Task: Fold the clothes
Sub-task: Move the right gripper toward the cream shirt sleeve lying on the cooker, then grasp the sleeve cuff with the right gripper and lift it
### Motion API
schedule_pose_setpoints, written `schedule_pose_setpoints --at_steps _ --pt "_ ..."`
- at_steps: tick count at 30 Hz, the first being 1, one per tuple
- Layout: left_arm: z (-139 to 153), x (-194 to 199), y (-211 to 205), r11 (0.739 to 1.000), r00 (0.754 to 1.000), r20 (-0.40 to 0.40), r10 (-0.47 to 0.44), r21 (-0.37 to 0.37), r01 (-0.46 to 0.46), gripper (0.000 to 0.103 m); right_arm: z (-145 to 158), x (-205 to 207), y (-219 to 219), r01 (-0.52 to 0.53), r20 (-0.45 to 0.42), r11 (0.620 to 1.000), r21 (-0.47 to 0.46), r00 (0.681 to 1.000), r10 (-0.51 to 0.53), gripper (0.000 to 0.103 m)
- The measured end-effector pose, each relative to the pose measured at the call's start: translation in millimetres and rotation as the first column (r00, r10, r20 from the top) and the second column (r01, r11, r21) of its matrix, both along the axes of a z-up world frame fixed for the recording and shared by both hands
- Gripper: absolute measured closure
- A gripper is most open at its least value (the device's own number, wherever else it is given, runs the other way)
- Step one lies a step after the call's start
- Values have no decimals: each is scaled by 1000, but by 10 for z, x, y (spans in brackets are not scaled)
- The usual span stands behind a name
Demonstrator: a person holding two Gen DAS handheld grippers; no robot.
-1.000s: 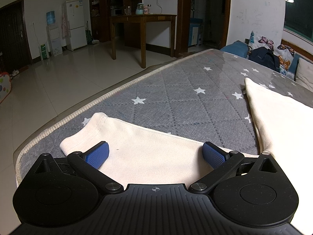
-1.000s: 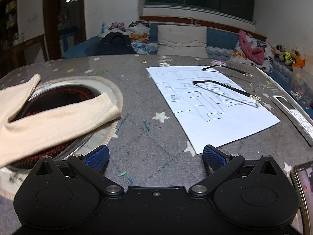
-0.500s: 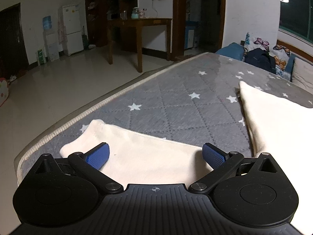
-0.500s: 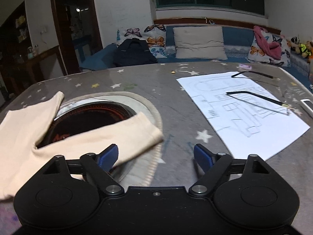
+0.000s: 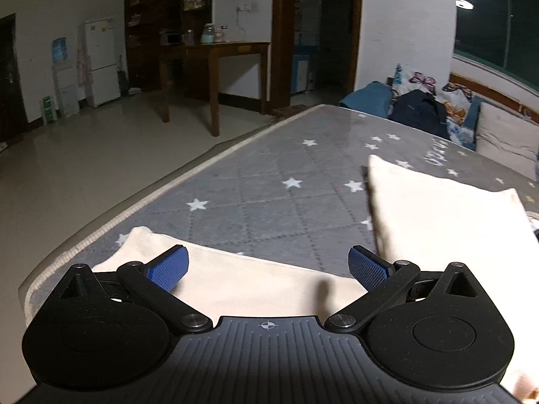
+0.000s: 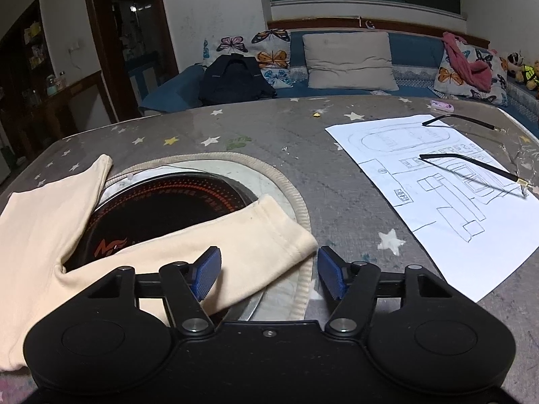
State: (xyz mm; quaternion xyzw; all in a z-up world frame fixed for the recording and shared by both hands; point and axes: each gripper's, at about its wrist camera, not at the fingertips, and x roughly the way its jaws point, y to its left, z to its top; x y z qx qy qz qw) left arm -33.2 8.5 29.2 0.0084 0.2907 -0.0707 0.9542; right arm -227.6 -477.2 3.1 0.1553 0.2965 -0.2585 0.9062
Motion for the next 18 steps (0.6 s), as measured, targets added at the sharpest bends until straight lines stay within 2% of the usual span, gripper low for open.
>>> schedule_pose_setpoints --at_steps 4,5,10,12,18 --pt "53 -108 -87 999 999 12 -48 6 48 1 -1 31 -2 2 -8 1000 -7 1000 -2 44" --pt "65 -139 -123 998 998 17 -61 6 61 1 4 35 -4 2 -10 1000 -8 1000 -2 50" --pt "151 -341 -343 988 987 35 -157 5 157 1 10 48 -14 6 -27 1000 -25 1000 -6 64" --pt "179 -422 -459 979 978 42 -204 10 204 1 13 37 -32 10 -27 1000 -22 1000 -10 73" --pt "223 -632 -902 940 939 43 -340 27 339 0 22 -16 -86 21 -11 1000 0 1000 -21 73"
